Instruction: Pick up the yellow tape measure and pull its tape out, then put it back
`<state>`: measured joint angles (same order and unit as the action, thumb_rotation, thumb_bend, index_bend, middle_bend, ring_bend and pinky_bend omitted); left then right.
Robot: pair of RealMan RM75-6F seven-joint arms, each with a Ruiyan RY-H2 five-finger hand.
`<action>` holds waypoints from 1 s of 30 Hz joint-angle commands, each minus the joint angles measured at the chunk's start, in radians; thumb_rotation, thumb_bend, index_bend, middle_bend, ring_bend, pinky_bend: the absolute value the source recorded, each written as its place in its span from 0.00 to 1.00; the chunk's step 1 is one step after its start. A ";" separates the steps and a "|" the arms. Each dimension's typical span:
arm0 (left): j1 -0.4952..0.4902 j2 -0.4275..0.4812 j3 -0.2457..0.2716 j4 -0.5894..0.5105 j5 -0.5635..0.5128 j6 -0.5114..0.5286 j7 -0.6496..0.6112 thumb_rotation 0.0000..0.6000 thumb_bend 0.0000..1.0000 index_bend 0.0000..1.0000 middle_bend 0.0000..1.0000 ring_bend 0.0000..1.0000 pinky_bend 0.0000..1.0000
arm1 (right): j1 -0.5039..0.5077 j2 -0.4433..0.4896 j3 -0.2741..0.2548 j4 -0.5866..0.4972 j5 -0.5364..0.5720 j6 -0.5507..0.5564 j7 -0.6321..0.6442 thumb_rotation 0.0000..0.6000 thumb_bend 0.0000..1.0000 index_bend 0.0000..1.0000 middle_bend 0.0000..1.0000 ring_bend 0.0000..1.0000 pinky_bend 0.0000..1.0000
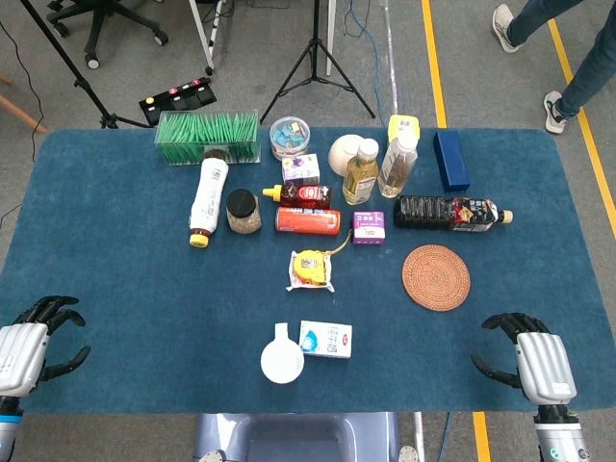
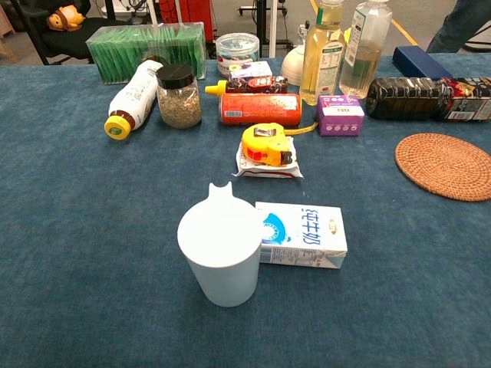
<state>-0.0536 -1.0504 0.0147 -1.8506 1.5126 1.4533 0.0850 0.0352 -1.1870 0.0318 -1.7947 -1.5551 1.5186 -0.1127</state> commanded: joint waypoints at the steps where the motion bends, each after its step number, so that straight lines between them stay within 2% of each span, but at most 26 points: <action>1: -0.002 -0.003 -0.001 0.003 -0.004 -0.004 0.002 1.00 0.23 0.42 0.26 0.16 0.29 | -0.003 -0.006 0.007 0.000 0.016 0.003 -0.022 0.85 0.22 0.40 0.43 0.38 0.35; 8: -0.002 -0.011 0.000 0.013 -0.024 -0.016 0.001 1.00 0.23 0.42 0.26 0.16 0.29 | -0.005 -0.012 0.013 -0.003 0.039 0.001 -0.040 0.86 0.22 0.40 0.43 0.38 0.35; 15: 0.008 -0.005 -0.007 0.020 -0.014 0.015 -0.015 1.00 0.23 0.42 0.26 0.16 0.29 | -0.014 -0.002 0.011 -0.009 0.026 0.020 -0.037 0.85 0.22 0.39 0.42 0.38 0.35; 22: 0.010 -0.001 -0.027 0.039 -0.019 0.042 -0.034 1.00 0.23 0.42 0.26 0.16 0.29 | -0.032 0.000 0.032 -0.015 0.047 0.063 -0.071 0.85 0.22 0.36 0.37 0.35 0.35; 30: 0.023 -0.009 -0.042 0.054 -0.010 0.086 -0.047 1.00 0.23 0.42 0.26 0.16 0.29 | -0.034 0.004 0.043 -0.026 0.059 0.070 -0.090 0.85 0.22 0.35 0.36 0.35 0.35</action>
<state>-0.0316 -1.0594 -0.0274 -1.7969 1.5026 1.5404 0.0369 0.0006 -1.1831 0.0749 -1.8200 -1.4963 1.5890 -0.2022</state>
